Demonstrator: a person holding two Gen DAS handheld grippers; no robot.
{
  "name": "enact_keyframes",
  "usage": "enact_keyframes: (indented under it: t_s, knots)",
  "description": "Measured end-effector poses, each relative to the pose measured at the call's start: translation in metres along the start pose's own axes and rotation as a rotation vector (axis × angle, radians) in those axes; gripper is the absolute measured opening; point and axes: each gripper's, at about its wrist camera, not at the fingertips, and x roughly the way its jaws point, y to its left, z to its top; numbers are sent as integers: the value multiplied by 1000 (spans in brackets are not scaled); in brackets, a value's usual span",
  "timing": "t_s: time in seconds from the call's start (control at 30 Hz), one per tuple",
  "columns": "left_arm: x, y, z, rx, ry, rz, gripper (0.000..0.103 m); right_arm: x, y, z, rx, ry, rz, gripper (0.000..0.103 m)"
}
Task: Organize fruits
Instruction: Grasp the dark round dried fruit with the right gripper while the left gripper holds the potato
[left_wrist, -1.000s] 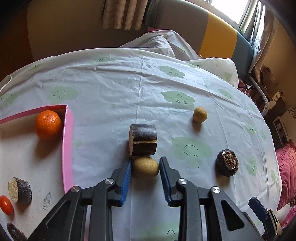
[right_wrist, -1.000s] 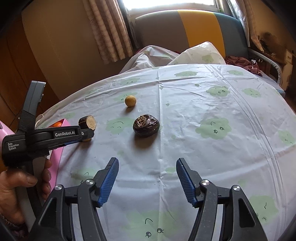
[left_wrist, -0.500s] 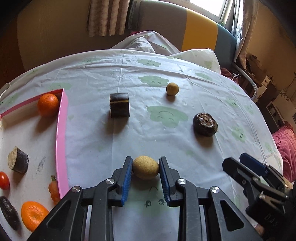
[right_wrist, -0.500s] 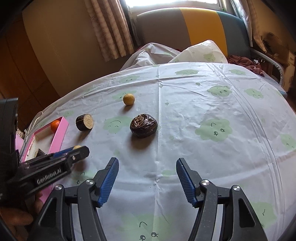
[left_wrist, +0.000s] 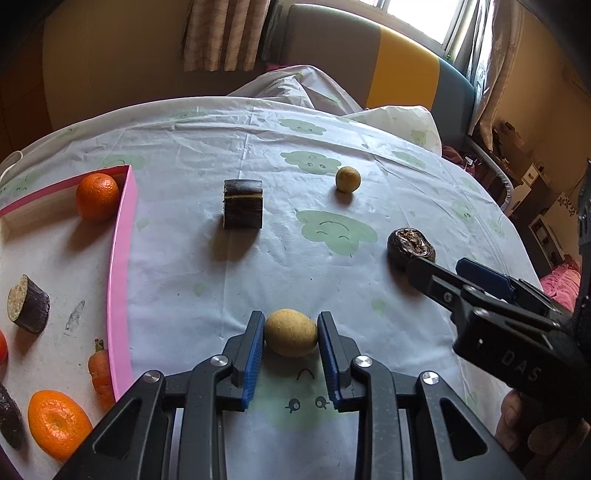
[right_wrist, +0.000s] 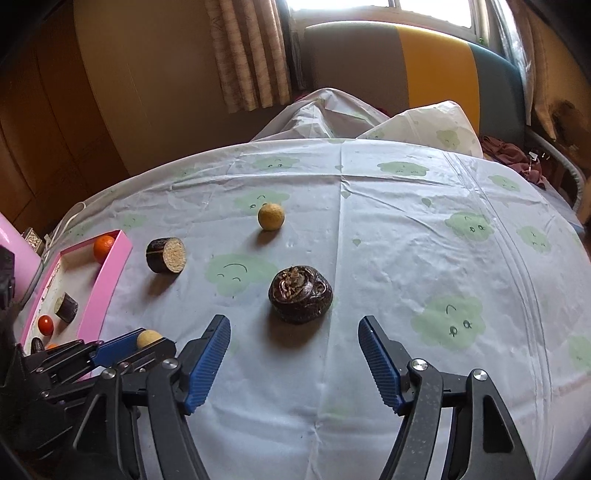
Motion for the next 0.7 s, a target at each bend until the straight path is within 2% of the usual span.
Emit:
enact_keyframes:
  t_s: [0.3, 0.33, 0.37, 0.43, 0.57, 0.7]
  knots:
    - [0, 1, 0, -11, -4, -9, 29, 29, 10, 20, -57, 24, -33, 75]
    - [0, 1, 0, -11, -5, -9, 29, 31, 12, 20, -68, 28, -34, 73]
    - [0, 1, 0, -12, -5, -10, 29, 32, 14, 20, -80, 35, -41, 61]
    - [0, 1, 0, -14, -6, -11, 29, 34, 14, 19, -91, 49, -67, 45]
    - [0, 1, 0, -15, -9, -11, 29, 24, 11, 13, -63, 42, -70, 45]
    - [-1, 1, -1, -16, -11, -12, 29, 6, 11, 1, -21, 52, -26, 45]
